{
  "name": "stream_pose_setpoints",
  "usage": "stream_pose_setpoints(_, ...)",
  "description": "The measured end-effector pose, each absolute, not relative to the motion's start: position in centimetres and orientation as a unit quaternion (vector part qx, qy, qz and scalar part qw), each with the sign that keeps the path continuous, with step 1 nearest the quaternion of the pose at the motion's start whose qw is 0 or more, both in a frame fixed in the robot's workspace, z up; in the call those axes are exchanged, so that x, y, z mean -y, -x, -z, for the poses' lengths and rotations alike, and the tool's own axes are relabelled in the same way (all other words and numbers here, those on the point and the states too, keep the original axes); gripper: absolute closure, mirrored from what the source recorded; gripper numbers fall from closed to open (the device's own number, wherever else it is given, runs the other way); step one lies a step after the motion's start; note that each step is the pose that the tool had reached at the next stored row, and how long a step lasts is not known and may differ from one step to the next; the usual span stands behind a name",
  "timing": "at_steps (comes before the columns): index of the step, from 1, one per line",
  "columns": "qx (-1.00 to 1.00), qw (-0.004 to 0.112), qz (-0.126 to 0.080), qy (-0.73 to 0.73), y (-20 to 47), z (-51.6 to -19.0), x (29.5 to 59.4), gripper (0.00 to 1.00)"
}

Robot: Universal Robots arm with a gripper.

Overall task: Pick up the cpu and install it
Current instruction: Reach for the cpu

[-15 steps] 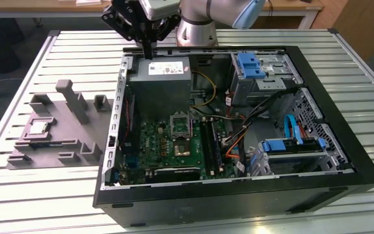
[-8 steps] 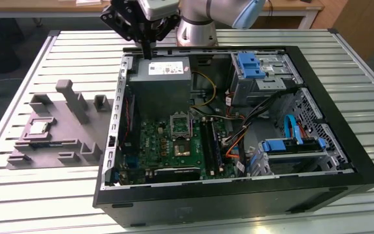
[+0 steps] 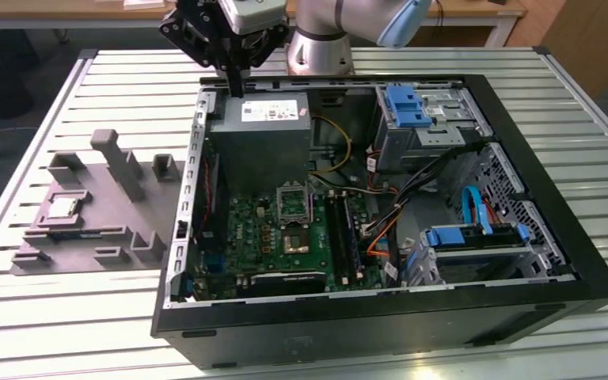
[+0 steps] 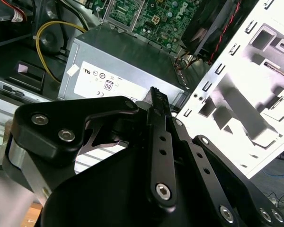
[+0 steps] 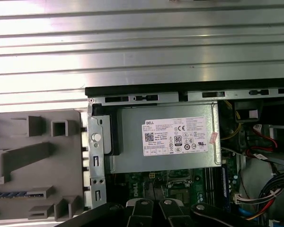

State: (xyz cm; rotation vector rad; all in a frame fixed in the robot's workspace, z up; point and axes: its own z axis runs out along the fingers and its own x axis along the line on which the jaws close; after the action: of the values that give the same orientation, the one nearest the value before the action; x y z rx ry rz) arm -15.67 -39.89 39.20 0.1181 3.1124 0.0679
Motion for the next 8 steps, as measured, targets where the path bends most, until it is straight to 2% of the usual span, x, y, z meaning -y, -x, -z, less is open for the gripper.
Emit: stream_pose_setpoints(8, -0.999, 0.013, -0.022, -0.038, 15.84, -39.17, 39.89, 0.89)
